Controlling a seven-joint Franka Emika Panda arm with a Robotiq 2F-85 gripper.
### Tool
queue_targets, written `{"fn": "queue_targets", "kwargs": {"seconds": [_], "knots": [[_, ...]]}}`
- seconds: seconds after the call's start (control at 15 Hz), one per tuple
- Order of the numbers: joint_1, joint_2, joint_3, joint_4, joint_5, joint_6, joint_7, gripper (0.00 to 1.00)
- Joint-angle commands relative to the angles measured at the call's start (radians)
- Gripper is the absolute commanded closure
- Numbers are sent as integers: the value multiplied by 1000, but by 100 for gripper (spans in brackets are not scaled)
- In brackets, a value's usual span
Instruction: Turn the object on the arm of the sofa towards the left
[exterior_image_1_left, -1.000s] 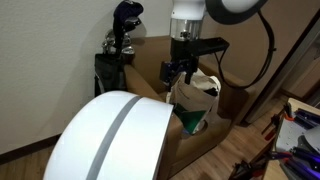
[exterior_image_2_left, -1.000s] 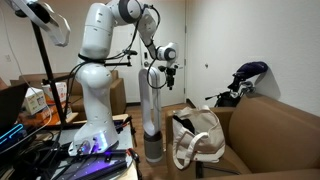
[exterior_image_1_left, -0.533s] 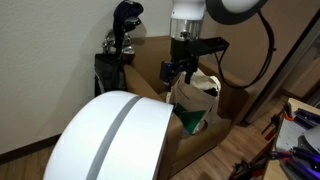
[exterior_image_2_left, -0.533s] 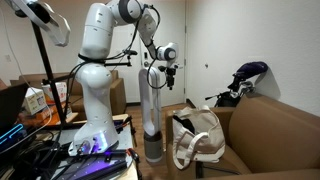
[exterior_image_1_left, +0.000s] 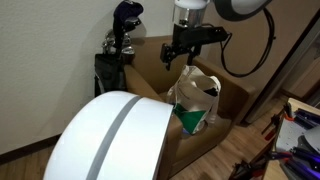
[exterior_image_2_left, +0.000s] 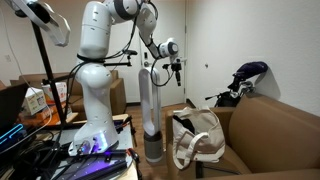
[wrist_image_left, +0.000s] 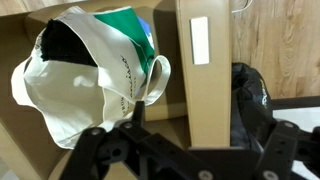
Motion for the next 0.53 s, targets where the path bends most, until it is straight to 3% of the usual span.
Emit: {"fn": "queue_targets", "kwargs": {"seconds": [0.0,0.47], "knots": [[-47,0,4,14,-11,-23,70,0],[-127,136,32,52,209,14,3,0]]}}
